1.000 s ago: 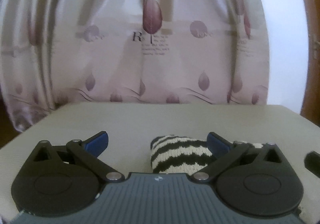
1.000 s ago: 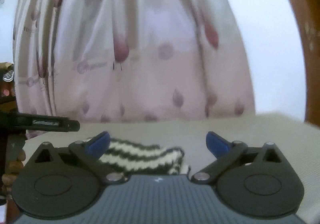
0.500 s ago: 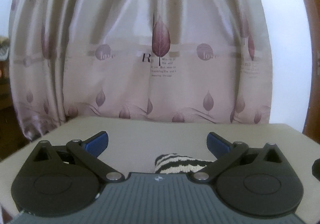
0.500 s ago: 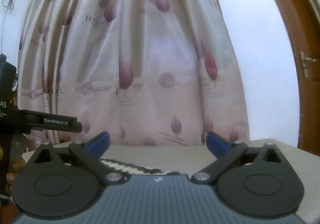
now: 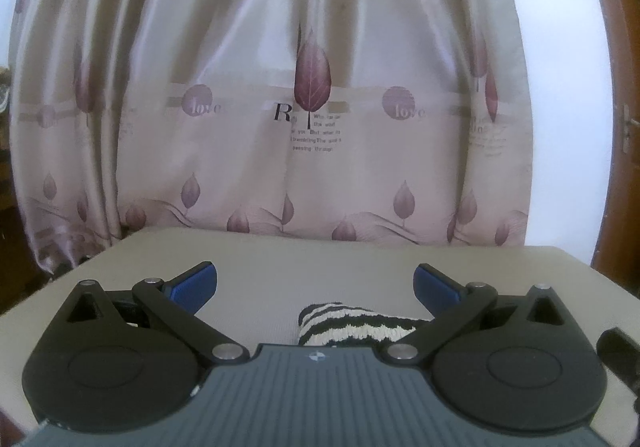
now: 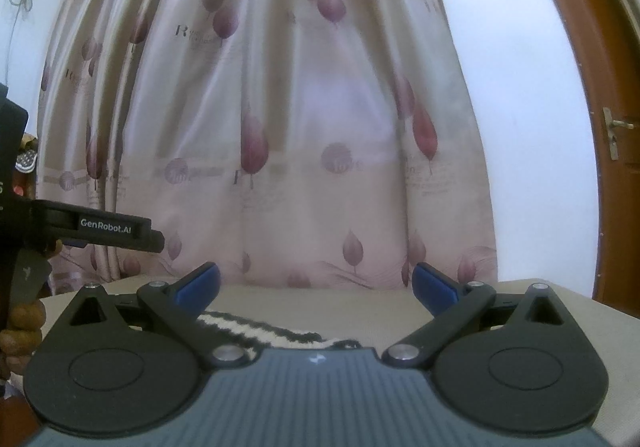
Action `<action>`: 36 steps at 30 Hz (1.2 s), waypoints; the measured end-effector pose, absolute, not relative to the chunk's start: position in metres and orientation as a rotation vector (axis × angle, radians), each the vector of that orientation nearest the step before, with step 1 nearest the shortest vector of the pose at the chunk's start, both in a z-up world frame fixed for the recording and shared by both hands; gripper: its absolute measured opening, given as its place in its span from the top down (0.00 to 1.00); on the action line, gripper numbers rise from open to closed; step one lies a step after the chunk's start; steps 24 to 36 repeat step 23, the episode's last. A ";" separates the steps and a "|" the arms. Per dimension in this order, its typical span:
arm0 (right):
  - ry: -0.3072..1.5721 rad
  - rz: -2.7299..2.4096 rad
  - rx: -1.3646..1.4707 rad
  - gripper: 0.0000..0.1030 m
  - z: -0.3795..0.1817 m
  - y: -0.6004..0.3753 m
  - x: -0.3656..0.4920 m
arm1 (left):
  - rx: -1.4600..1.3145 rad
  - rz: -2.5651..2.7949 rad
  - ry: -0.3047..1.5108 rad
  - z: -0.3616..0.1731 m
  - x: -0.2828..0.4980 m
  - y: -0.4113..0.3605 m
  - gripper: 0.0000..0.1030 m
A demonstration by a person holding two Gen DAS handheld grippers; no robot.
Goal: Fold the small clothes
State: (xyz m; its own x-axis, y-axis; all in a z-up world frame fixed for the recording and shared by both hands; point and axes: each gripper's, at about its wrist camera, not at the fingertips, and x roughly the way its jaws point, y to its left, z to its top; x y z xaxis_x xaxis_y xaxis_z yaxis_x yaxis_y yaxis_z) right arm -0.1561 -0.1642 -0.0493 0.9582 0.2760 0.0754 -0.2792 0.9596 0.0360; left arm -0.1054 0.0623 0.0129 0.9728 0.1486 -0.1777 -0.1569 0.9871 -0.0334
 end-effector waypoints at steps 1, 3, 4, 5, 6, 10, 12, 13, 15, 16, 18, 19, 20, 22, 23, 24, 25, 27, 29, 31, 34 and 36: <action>-0.066 0.281 0.043 0.00 -0.049 -0.164 -0.155 | -0.049 0.152 0.178 0.013 -0.105 0.063 0.00; -0.060 0.281 0.044 0.00 -0.050 -0.164 -0.154 | -0.046 0.152 0.182 0.011 -0.104 0.064 0.00; -0.058 0.282 0.044 0.00 -0.050 -0.164 -0.154 | -0.043 0.148 0.187 0.011 -0.104 0.064 0.00; -0.055 0.282 0.041 0.00 -0.050 -0.164 -0.153 | -0.042 0.145 0.191 0.010 -0.103 0.064 0.00; -0.052 0.282 0.039 0.00 -0.050 -0.164 -0.153 | -0.043 0.140 0.195 0.009 -0.103 0.064 0.00; -0.045 0.288 0.033 0.00 -0.052 -0.162 -0.153 | -0.048 0.123 0.215 0.004 -0.100 0.064 0.00; -0.036 0.291 0.028 0.00 -0.053 -0.161 -0.152 | -0.046 0.126 0.211 0.002 -0.099 0.063 0.00; -0.033 0.292 0.028 0.00 -0.054 -0.161 -0.152 | -0.043 0.134 0.207 0.001 -0.099 0.063 0.00; -0.025 0.290 0.024 0.00 -0.056 -0.160 -0.151 | -0.027 0.145 0.204 -0.001 -0.096 0.061 0.00; -0.018 0.289 0.022 0.00 -0.057 -0.159 -0.150 | -0.027 0.145 0.195 -0.002 -0.096 0.061 0.00; -0.011 0.290 0.025 0.00 -0.058 -0.159 -0.149 | -0.025 0.152 0.180 -0.001 -0.095 0.061 0.00; -0.011 0.289 0.025 0.00 -0.058 -0.158 -0.149 | -0.029 0.152 0.175 -0.001 -0.095 0.061 0.00; -0.013 0.289 0.022 0.00 -0.058 -0.158 -0.149 | -0.031 0.151 0.168 -0.001 -0.096 0.061 0.00; -0.016 0.285 0.017 0.00 -0.059 -0.157 -0.149 | -0.023 0.157 0.171 -0.002 -0.094 0.060 0.00; -0.017 0.283 0.016 0.00 -0.059 -0.157 -0.149 | -0.025 0.155 0.175 -0.001 -0.093 0.061 0.00; -0.017 0.283 0.016 0.00 -0.059 -0.157 -0.149 | -0.025 0.155 0.175 -0.001 -0.093 0.061 0.00; -0.017 0.283 0.016 0.00 -0.059 -0.157 -0.149 | -0.025 0.155 0.175 -0.001 -0.093 0.061 0.00; -0.017 0.283 0.016 0.00 -0.059 -0.157 -0.149 | -0.025 0.155 0.175 -0.001 -0.093 0.061 0.00; -0.017 0.283 0.016 0.00 -0.059 -0.157 -0.149 | -0.025 0.155 0.175 -0.001 -0.093 0.061 0.00; -0.017 0.283 0.016 0.00 -0.059 -0.157 -0.149 | -0.025 0.155 0.175 -0.001 -0.093 0.061 0.00; -0.017 0.283 0.016 0.00 -0.059 -0.157 -0.149 | -0.025 0.155 0.175 -0.001 -0.093 0.061 0.00; -0.017 0.283 0.016 0.00 -0.059 -0.157 -0.149 | -0.025 0.155 0.175 -0.001 -0.093 0.061 0.00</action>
